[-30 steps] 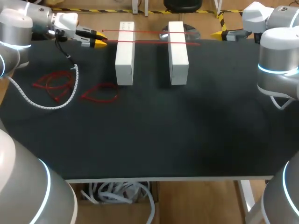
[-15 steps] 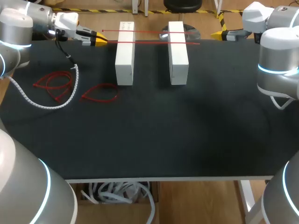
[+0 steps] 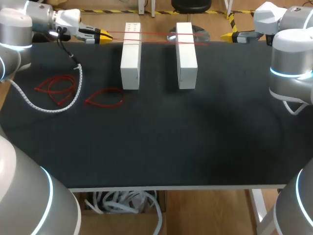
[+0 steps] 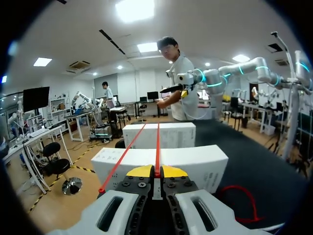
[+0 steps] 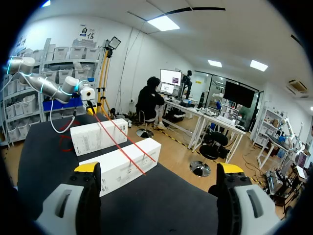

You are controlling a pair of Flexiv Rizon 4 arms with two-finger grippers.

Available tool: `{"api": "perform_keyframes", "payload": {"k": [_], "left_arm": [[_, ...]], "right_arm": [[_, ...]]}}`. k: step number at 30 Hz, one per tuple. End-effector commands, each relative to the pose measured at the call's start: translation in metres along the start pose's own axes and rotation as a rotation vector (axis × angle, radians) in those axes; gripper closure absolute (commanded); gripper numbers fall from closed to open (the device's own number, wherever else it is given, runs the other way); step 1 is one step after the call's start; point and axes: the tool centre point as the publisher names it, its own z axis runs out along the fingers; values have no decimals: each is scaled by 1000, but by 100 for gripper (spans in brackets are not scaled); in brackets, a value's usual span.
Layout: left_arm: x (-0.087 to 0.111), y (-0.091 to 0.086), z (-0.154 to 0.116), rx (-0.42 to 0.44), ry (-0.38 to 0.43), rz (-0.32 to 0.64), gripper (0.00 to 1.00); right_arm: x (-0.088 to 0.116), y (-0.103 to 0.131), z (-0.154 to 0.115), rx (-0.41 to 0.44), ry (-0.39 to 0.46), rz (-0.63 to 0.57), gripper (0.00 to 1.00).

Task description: Grab the tape and strap the tape.

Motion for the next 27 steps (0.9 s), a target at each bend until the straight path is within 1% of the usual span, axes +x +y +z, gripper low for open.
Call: {"api": "perform_keyframes", "payload": {"k": [1,6,11,14,19,23,27], "left_arm": [[14,-16,-1,19,-28,-6,100],[23,-42,0,78,-31,-3,100],[28,-75,1,143,-37,-23,100],[26,-93,2,173,-50,-44,100],[21,-128,3,232,-45,-66,100],[17,-150,6,252,-44,-62,100],[15,-170,10,249,-47,-63,100]], "right_arm": [[0,0,0,-2,0,0,0],[0,0,0,-2,0,0,0],[0,0,0,-2,0,0,0],[0,0,0,-2,0,0,0],[0,0,0,-2,0,0,0],[0,0,0,-2,0,0,0],[0,0,0,-2,0,0,0]]}}
